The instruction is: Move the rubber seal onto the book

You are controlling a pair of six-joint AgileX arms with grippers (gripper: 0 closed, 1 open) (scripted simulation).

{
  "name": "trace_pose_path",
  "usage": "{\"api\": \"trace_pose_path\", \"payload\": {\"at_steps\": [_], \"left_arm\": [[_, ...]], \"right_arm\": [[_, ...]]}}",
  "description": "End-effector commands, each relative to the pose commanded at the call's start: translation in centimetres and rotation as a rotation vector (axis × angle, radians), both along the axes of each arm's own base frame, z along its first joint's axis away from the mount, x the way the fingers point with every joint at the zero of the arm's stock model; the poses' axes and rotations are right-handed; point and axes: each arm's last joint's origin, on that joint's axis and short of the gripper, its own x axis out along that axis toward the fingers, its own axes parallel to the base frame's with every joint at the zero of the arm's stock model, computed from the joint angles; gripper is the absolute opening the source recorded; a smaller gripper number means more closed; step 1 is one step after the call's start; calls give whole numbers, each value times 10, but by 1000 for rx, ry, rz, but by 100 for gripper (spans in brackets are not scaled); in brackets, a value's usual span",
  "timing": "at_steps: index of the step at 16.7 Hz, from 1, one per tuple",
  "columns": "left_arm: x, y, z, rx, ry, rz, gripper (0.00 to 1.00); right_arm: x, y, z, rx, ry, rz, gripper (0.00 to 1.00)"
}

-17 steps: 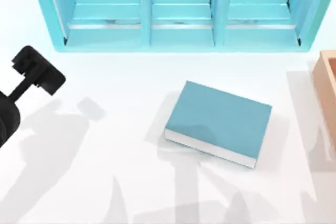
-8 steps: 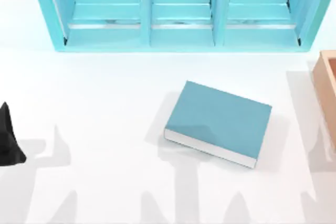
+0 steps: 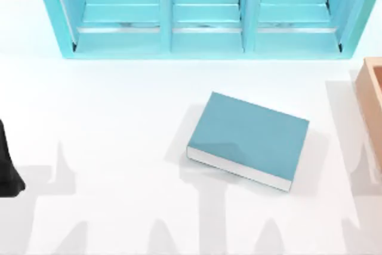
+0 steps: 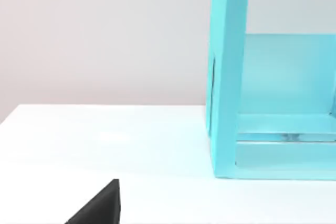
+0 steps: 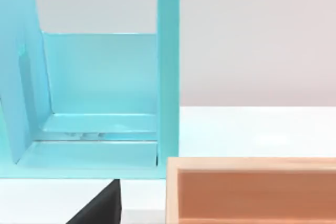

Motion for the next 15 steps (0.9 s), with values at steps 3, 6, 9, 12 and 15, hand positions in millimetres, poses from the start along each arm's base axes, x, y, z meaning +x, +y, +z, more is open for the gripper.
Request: {"api": "trace_pose_path", "payload": {"at_steps": [3,6,9,12,15], "left_arm": [[0,0,0,0,0,0,100],[0,0,0,0,0,0,100],[0,0,0,0,0,0,100],[0,0,0,0,0,0,100],[0,0,0,0,0,0,100]], "right_arm": [[0,0,2,-2,9,-3,100],[1,-2,18,-18,92,-23,100],[9,-6,47,-43,252,-54,100],[32,-13,79,-64,476,-82,100],[71,-25,103,-74,736,-96,100]]}}
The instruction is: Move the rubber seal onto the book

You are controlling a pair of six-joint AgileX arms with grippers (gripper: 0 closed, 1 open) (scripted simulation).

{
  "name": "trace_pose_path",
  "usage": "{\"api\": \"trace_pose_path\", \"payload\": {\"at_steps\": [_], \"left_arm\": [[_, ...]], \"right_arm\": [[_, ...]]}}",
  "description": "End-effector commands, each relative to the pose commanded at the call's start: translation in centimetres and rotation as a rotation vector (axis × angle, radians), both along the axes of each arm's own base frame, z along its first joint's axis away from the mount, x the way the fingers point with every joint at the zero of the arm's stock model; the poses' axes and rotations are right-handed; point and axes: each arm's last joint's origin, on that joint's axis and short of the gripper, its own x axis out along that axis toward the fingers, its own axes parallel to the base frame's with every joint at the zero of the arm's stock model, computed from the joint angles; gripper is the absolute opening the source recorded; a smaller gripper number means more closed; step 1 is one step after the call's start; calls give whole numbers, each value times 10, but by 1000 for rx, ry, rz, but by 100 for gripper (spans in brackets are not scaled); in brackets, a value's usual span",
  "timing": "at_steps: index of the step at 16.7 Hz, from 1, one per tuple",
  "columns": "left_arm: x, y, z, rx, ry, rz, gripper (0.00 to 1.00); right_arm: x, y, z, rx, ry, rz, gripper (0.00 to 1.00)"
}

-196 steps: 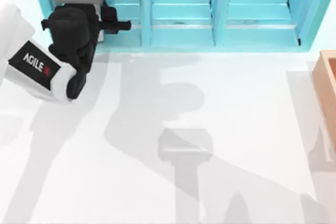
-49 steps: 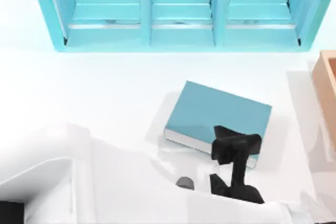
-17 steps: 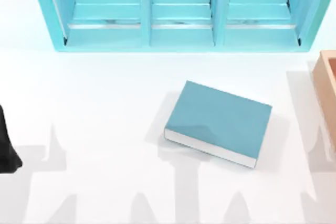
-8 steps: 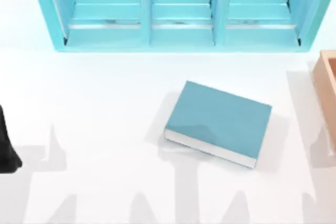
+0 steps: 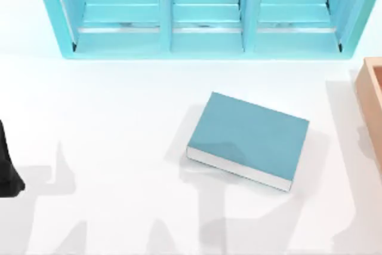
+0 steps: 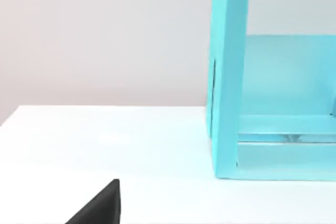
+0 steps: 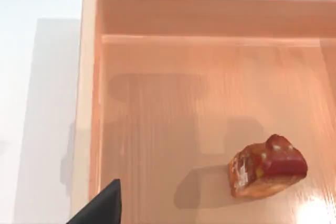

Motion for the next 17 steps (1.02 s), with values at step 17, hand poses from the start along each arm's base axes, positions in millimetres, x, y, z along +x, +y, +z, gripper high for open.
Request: {"api": "trace_pose_path", "payload": {"at_steps": [17], "left_arm": [[0,0,0,0,0,0,100]], "right_arm": [[160,-71,-31,125,828,6,100]]}}
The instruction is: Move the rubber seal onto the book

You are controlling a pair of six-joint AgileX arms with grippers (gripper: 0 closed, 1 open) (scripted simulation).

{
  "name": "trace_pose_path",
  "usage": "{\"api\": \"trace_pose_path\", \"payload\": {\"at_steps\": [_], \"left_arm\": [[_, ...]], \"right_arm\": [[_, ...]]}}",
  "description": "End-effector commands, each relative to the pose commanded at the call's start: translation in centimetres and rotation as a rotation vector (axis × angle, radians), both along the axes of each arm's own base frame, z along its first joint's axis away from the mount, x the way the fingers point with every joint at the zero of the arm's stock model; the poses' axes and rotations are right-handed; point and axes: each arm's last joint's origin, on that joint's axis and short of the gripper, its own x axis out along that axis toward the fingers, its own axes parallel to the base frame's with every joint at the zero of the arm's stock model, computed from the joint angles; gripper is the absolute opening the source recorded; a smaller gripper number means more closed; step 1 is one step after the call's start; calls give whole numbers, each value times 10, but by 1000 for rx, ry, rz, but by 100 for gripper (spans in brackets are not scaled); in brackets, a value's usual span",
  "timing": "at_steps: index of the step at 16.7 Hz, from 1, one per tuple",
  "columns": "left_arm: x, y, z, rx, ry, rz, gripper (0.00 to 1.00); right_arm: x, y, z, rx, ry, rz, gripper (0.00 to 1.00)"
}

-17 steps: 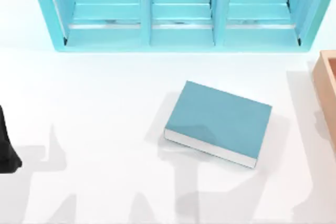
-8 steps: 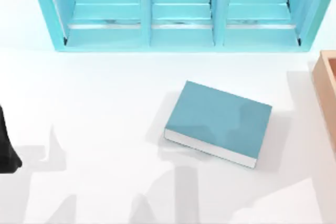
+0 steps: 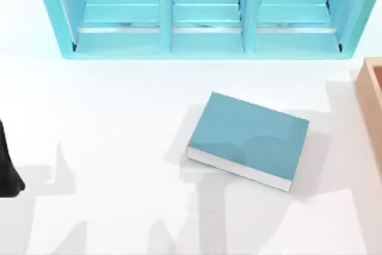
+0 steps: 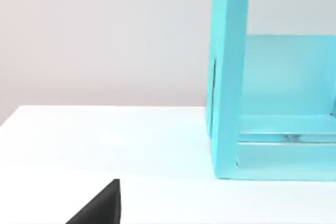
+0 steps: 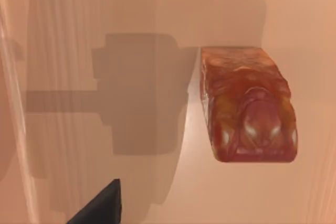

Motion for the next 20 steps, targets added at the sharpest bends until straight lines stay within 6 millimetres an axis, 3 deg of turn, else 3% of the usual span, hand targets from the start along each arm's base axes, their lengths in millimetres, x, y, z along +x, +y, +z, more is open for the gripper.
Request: {"api": "trace_pose_path", "payload": {"at_steps": [6,16,20], "left_arm": [[0,0,0,0,0,0,100],[0,0,0,0,0,0,100],[0,0,0,0,0,0,100]], "right_arm": [[2,-1,-11,0,-1,0,100],[2,-1,-90,1,1,0,100],[0,0,-100,0,0,0,100]]}}
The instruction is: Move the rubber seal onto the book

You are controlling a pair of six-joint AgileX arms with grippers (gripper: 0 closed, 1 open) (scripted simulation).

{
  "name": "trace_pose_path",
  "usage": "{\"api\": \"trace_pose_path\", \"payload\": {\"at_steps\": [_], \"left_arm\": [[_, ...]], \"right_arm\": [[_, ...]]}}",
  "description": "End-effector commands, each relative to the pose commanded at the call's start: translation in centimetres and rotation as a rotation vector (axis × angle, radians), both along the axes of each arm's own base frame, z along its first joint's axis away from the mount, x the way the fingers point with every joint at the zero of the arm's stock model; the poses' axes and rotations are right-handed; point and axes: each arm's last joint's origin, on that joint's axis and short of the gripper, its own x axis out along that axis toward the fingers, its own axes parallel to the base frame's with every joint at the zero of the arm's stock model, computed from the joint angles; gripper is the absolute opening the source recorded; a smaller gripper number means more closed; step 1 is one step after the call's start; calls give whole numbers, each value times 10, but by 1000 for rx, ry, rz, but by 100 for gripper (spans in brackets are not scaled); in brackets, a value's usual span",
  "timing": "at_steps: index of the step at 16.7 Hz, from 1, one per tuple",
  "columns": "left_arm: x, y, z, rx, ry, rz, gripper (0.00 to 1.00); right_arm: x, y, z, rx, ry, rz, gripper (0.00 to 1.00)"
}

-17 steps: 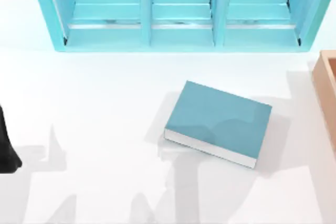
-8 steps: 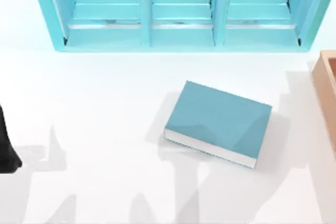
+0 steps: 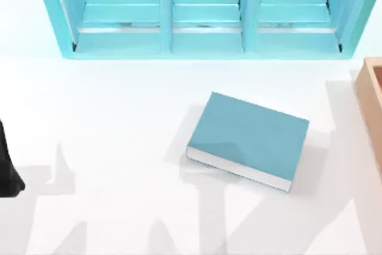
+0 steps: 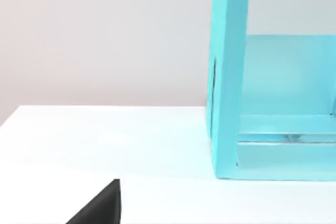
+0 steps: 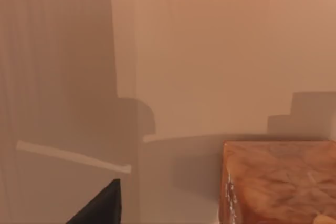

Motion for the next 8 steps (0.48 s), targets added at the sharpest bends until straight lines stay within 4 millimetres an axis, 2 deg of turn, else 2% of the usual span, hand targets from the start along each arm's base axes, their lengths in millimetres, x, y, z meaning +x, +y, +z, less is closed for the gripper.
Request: {"api": "trace_pose_path", "payload": {"at_steps": [2,8], "left_arm": [[0,0,0,0,0,0,100],[0,0,0,0,0,0,100]], "right_arm": [[0,0,0,0,0,0,100],[0,0,0,0,0,0,55]]}}
